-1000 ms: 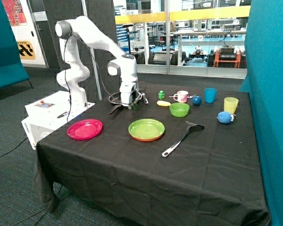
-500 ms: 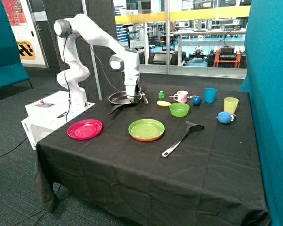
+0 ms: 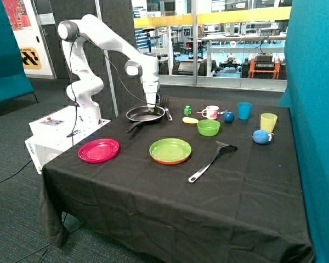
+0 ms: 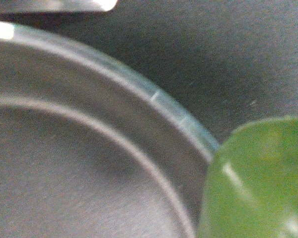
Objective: Cook the vegetables
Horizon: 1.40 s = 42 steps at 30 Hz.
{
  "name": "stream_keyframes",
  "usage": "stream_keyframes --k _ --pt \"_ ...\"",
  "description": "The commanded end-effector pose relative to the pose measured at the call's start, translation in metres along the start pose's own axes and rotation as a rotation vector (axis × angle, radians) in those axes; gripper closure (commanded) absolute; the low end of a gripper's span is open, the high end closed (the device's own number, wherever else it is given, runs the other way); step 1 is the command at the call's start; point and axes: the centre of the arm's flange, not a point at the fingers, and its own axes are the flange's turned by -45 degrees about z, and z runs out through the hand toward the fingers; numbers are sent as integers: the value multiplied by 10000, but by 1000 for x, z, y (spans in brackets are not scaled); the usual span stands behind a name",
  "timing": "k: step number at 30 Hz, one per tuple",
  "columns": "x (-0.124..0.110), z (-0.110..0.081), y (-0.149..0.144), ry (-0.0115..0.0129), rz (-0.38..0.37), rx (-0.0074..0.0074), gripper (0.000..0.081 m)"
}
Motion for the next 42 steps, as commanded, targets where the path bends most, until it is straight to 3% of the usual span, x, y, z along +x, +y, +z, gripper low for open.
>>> stream_keyframes --k 1,8,29,42 --pt "-16 0 -30 64 -128 42 808" --pt "-28 11 -38 63 444 44 808" --pt "-33 42 -103 64 -193 42 808" --pt "-53 60 -110 63 329 43 808"
